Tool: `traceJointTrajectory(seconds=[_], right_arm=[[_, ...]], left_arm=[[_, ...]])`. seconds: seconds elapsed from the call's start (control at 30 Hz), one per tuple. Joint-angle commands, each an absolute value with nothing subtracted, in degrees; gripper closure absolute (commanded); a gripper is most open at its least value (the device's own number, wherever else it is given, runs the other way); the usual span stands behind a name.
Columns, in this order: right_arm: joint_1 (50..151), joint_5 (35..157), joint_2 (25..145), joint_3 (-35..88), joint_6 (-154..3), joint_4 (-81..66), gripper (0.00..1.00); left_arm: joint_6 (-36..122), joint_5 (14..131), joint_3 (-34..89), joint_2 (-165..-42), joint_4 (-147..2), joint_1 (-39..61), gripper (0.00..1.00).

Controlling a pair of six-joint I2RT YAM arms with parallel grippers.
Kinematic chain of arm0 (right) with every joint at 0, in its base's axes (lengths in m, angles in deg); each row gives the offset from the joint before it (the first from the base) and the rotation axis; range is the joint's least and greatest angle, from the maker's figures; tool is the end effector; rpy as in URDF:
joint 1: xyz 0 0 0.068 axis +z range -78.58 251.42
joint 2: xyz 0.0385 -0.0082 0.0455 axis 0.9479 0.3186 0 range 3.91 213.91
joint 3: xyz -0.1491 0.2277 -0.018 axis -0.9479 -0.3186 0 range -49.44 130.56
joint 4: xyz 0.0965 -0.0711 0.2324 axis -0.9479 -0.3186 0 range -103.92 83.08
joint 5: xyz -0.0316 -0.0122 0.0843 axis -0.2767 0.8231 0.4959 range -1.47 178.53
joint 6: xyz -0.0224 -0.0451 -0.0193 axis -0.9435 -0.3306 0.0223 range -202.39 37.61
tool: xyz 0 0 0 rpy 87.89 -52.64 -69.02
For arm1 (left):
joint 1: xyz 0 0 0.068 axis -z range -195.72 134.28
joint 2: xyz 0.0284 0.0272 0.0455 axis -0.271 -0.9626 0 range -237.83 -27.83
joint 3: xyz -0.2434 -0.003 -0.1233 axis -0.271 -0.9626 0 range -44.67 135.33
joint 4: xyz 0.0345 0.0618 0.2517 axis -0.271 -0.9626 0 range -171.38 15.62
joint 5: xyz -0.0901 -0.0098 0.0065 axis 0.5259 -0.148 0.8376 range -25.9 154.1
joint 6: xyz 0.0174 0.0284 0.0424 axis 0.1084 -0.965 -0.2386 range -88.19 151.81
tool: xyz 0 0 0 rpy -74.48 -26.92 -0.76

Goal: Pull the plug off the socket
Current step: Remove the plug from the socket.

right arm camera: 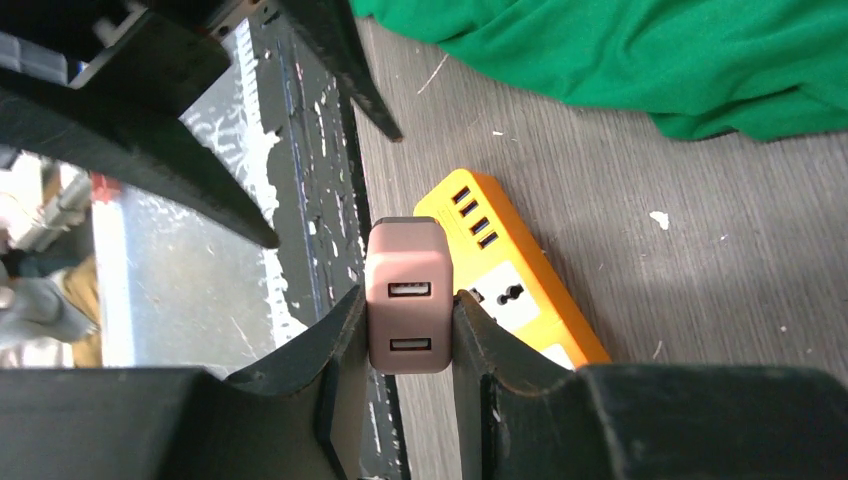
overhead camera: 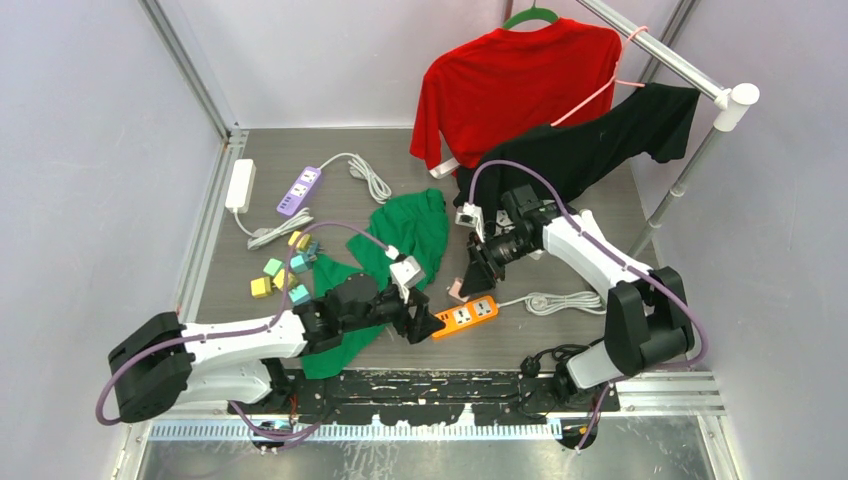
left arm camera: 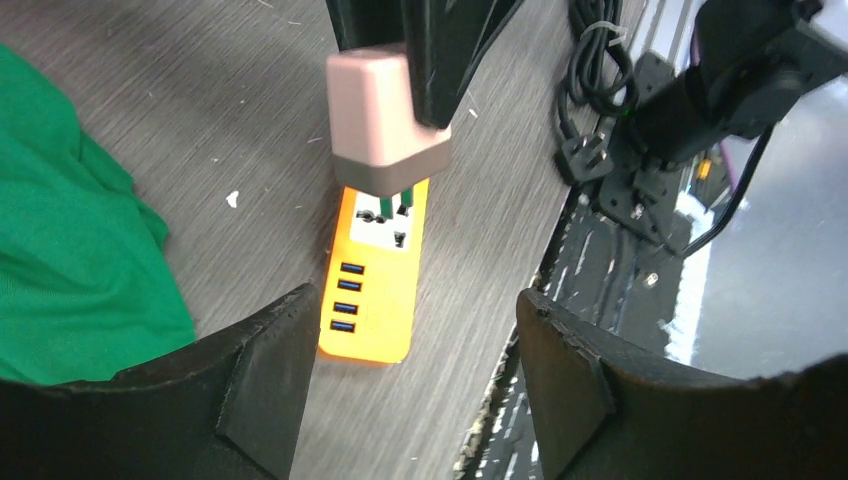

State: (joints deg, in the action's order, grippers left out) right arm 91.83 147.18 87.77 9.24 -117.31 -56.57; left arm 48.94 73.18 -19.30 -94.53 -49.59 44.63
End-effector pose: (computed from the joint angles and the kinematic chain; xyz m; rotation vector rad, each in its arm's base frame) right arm 0.2361 0.1204 0.2367 -1.2987 2.0832 1.3233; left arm 0.1157 -0.2146 0.2082 0.8458 1.8136 -1.0566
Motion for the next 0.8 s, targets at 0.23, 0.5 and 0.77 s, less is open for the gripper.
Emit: traceJointTrajectory(seconds=[0.23,0.5,0.77], right_arm=[[92.48,148.75,91.63,12.14,-100.24,-49.60,0.97],[92.53,149.54,92.22,11.89,-99.39,-49.19,0.96],[92.65,149.18,92.42,11.86,-99.36,-49.03,0.96]], left_arm=[[62.58,58.72,-3.33,-92.23,-74.07,46.91,0.23],[58.23,44.12,7.46,-100.03,-85.67,53.44,0.25],[58.73,38.59,17.24,-111.26,-91.11,55.04,0.34]])
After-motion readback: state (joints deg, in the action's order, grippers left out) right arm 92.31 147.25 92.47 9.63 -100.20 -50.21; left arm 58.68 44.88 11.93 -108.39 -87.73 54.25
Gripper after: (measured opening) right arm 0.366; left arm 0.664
